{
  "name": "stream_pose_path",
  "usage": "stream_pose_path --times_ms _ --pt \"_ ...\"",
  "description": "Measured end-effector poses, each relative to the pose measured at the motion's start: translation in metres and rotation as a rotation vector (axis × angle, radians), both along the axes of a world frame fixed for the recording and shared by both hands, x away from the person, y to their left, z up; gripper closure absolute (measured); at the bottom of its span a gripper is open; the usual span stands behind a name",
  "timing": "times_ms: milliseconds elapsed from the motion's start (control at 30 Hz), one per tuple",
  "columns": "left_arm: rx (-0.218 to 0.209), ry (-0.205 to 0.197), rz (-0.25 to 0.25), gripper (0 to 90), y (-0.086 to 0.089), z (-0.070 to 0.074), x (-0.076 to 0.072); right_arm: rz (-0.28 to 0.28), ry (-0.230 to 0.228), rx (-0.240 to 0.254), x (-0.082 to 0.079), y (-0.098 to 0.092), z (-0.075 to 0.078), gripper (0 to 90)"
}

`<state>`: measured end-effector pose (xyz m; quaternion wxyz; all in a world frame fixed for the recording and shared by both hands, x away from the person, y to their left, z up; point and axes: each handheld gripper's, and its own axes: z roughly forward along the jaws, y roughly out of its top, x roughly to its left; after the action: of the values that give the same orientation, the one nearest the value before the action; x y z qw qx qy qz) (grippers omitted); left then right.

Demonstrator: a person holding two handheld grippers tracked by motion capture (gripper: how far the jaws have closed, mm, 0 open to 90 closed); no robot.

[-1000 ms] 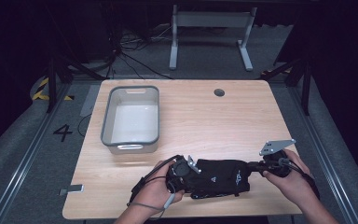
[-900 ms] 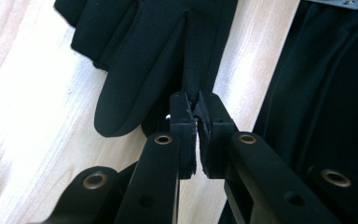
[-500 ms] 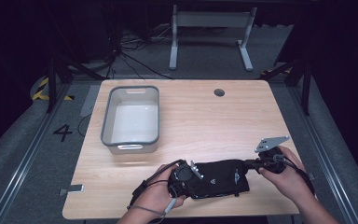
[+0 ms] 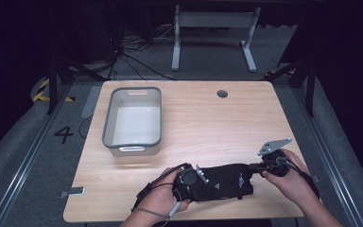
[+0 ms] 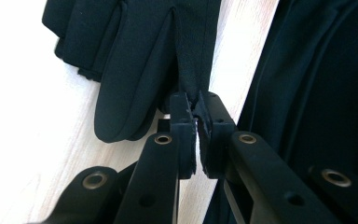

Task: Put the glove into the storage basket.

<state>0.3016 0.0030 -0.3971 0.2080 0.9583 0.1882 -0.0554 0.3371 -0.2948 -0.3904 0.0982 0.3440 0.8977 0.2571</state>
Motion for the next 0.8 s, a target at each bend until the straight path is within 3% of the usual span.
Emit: stream_pose_path --times_ms 167,233,267,300,333,400,500,800 --pt "0.006 0.045 0.011 82.3 0.000 -0.011 0.007 -0.003 0.016 -0.038 0.004 0.003 -0.009 82.1" --pt "-0.006 0.054 0.025 74.0 0.002 -0.011 0.009 -0.008 0.007 -0.044 0.004 0.003 -0.009 77.8" --pt "-0.033 0.055 0.042 72.5 0.005 -0.009 0.011 -0.009 -0.033 -0.039 0.003 0.001 -0.008 70.0" --pt "-0.033 0.055 0.042 71.7 0.005 -0.009 0.011 -0.009 -0.033 -0.039 0.003 0.001 -0.008 70.0" --pt "-0.059 0.041 0.067 71.2 0.009 -0.005 0.013 -0.011 -0.077 -0.039 0.003 -0.001 -0.004 68.3" --pt "-0.081 0.037 0.080 71.3 0.012 -0.002 0.013 -0.018 -0.098 -0.037 0.001 -0.003 -0.001 70.1" --pt "-0.096 0.032 0.084 71.3 0.013 0.000 0.013 -0.014 -0.105 -0.028 0.001 -0.004 0.001 71.7" --pt "-0.175 -0.034 0.144 73.5 0.010 0.010 0.019 -0.030 -0.111 -0.007 -0.004 -0.010 0.000 77.2"
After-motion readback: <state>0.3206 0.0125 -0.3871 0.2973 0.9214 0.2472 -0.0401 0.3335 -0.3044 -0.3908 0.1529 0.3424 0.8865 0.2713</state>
